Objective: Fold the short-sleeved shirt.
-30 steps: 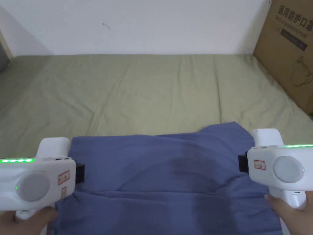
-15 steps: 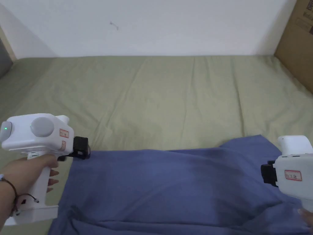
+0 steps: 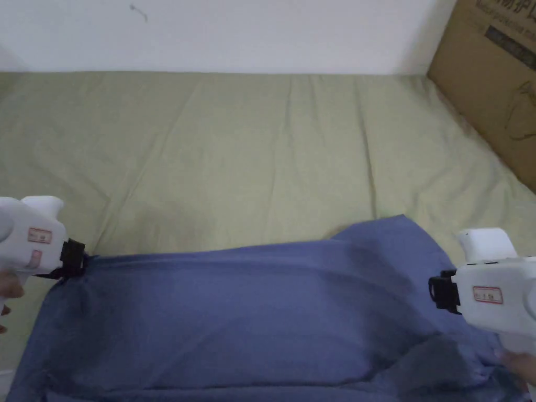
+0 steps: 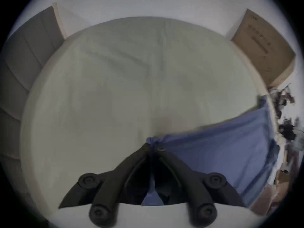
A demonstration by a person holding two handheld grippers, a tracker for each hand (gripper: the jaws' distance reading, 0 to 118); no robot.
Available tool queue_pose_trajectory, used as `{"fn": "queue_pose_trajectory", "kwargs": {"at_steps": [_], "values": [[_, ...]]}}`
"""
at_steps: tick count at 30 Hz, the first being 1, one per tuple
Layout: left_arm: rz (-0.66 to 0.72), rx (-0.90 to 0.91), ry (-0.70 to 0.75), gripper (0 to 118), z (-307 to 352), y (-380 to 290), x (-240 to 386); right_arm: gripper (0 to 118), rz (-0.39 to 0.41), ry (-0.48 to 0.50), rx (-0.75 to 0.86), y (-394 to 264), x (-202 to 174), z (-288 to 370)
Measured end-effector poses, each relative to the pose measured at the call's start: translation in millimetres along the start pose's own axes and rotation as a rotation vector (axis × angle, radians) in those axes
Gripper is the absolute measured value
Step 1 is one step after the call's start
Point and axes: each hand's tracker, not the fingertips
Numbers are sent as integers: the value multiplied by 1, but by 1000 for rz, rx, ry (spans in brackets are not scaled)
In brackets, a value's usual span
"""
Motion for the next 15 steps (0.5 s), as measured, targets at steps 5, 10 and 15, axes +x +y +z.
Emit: {"fn": "queue_pose_trajectory", "kwargs": {"at_steps": [5, 10, 15], "values": [[-81, 59, 6, 2, 32, -6, 16, 1, -102, 35, -2, 36, 27, -11], [-72, 74, 1, 2, 52, -7, 15, 1, -128, 45, 5, 99, 39, -28], [-46, 88, -25, 2, 63, -11, 13, 95, -204, 86, -74, 140, 36, -66]]}}
